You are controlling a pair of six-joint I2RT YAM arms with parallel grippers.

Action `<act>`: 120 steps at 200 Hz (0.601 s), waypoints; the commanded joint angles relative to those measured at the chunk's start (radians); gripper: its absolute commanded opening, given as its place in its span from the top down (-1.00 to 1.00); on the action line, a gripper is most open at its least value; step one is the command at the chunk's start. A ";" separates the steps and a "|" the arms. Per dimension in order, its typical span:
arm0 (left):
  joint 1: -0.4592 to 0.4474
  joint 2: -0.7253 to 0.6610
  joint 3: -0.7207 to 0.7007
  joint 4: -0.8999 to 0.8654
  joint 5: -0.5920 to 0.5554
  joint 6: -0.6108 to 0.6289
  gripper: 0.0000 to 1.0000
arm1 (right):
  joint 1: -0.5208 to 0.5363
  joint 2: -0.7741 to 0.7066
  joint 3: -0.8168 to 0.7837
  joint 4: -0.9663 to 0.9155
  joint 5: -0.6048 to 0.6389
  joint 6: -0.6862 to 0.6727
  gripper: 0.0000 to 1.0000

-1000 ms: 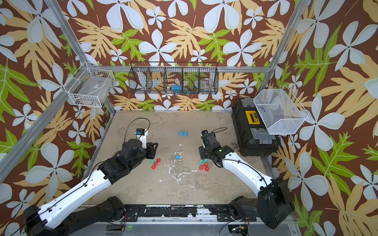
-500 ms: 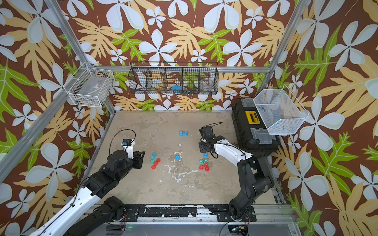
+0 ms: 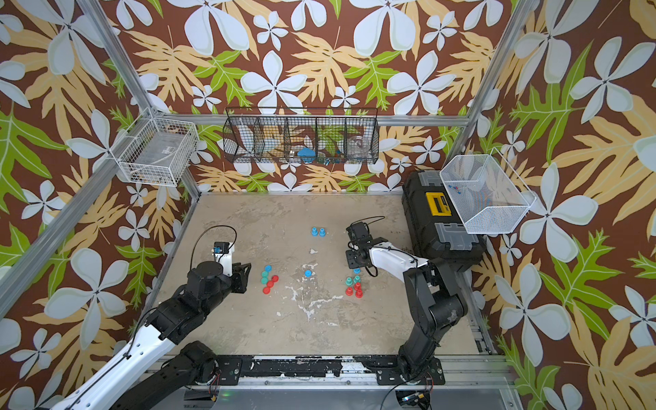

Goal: Close the stamp cap
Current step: Pick up the stamp from the center of the board.

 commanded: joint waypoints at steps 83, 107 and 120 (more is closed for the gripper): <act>0.002 -0.001 -0.004 0.016 0.001 0.005 0.25 | 0.002 0.020 0.001 0.023 -0.018 -0.006 0.35; 0.002 -0.003 -0.004 0.016 0.001 0.004 0.25 | 0.000 0.020 0.003 0.022 -0.019 -0.008 0.45; 0.001 -0.001 -0.004 0.016 0.001 0.003 0.25 | 0.000 0.019 0.003 0.021 -0.020 -0.008 0.53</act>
